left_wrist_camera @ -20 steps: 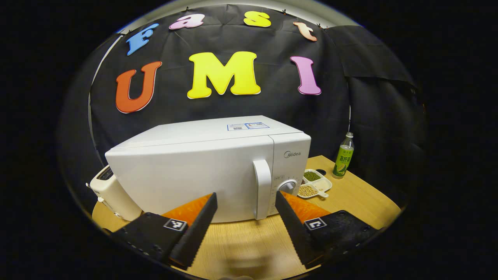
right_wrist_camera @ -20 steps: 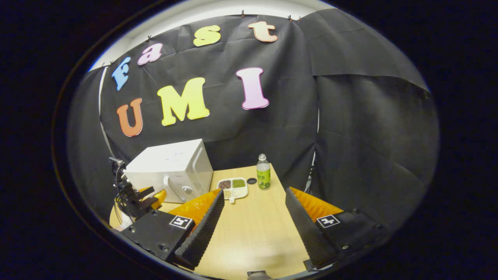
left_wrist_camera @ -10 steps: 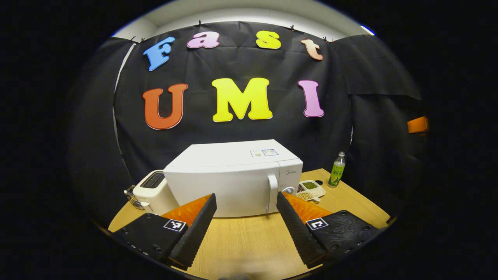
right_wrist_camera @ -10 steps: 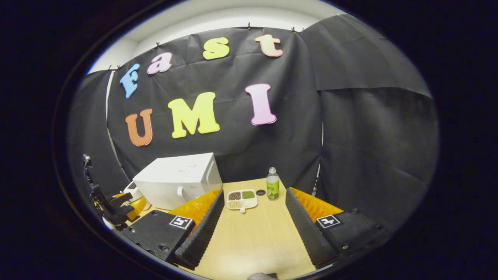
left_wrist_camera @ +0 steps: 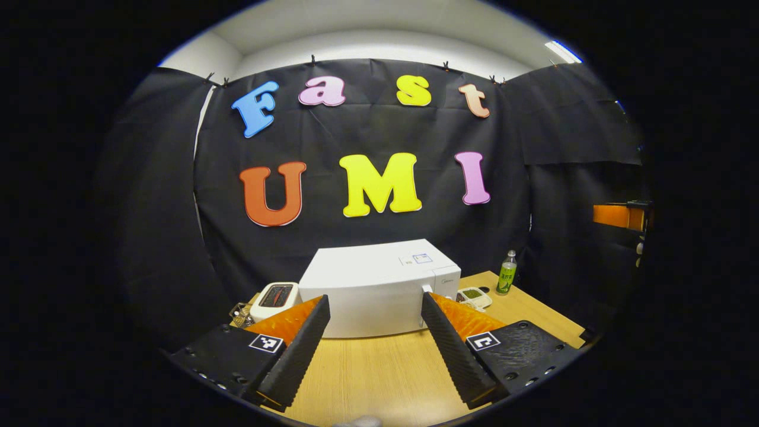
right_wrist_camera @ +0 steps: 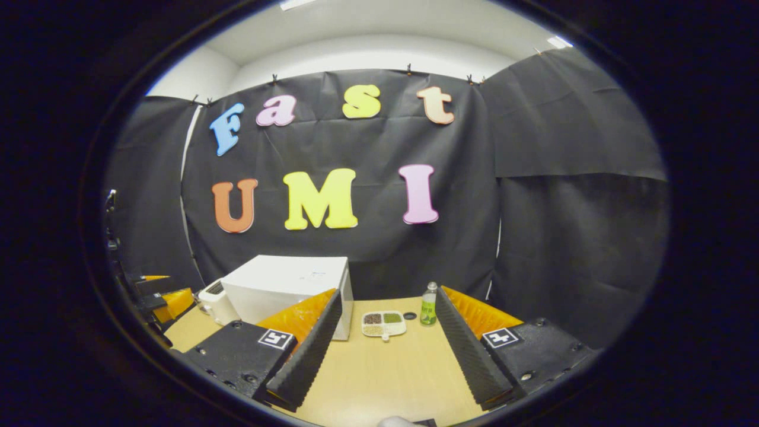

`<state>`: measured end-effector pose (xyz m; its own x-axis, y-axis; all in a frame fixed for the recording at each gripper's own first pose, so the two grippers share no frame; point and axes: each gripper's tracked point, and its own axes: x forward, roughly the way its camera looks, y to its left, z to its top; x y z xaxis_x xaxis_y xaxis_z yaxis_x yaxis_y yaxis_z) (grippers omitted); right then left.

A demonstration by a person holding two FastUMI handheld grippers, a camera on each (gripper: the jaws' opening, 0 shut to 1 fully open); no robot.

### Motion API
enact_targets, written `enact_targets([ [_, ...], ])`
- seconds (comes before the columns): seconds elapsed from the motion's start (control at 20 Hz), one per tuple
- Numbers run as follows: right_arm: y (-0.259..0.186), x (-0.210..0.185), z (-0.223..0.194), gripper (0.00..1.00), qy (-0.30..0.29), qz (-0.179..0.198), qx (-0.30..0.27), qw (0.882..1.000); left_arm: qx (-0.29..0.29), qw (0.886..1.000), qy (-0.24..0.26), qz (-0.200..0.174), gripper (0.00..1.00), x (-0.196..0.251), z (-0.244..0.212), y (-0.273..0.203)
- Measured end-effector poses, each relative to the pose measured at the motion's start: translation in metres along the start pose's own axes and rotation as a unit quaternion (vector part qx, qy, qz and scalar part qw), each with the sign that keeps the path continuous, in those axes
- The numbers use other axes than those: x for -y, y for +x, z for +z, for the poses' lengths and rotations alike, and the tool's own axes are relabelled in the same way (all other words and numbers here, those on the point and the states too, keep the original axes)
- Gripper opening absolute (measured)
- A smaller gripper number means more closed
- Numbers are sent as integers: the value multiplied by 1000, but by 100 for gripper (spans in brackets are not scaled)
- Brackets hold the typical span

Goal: Open the microwave oven with the left hand, put the food in, and close the microwave oven.

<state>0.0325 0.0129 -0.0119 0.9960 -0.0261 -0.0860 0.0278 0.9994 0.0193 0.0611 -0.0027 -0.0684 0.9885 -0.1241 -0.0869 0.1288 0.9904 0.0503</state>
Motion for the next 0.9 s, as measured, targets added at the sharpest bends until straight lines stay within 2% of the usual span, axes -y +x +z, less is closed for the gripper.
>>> enact_targets([
  [0.05, -2, -8, 3, 92, -2, 5, 6, 1000, 10, 1000, 0, 2, 96, -5, 10, -8],
  [0.15, -5, -25, 13, 92, -3, 17, 17, 1000, 26, 1000, -2, 4, 96, -12, 27, -22],
  [0.2, -6, -32, 17, 91, -3, 21, 22, 1000, 32, 999, -1, 7, 100, -17, 33, -28],
  [0.25, -8, -36, 21, 100, -2, 24, 29, 999, 40, 999, 0, 11, 100, -20, 40, -33],
  [0.3, -8, -41, 26, 92, -2, 27, 33, 999, 45, 999, 1, 13, 96, -23, 47, -37],
  [0.45, -11, -53, 30, 92, 1, 38, 37, 999, 59, 998, -1, 20, 96, -31, 59, -45],
  [0.5, -12, -57, 30, 100, 3, 41, 37, 998, 61, 998, 0, 26, 96, -34, 61, -45],
  [0.55, -12, -58, 30, 92, 3, 42, 36, 998, 61, 998, -1, 30, 96, -37, 62, -46],
  [0.6, -12, -60, 31, 91, 1, 44, 35, 998, 63, 997, -2, 32, 89, -38, 63, -46],
  [0.65, -13, -61, 31, 91, 0, 45, 35, 998, 65, 997, -4, 36, 96, -39, 65, -47],
  [0.7, -14, -62, 31, 100, -2, 46, 35, 998, 64, 997, -6, 36, 96, -40, 65, -48],
  [0.75, -14, -62, 32, 92, -3, 47, 35, 998, 65, 997, -8, 36, 96, -40, 67, -47],
  [0.8, -15, -62, 35, 91, -5, 47, 36, 998, 65, 997, -10, 38, 96, -41, 68, -48],
  [0.85, -15, -62, 35, 92, -6, 47, 37, 998, 67, 997, -13, 39, 89, -42, 70, -48],
  [0.9, -16, -62, 38, 92, -7, 49, 38, 998, 68, 997, -13, 41, 96, -44, 71, -49],
])
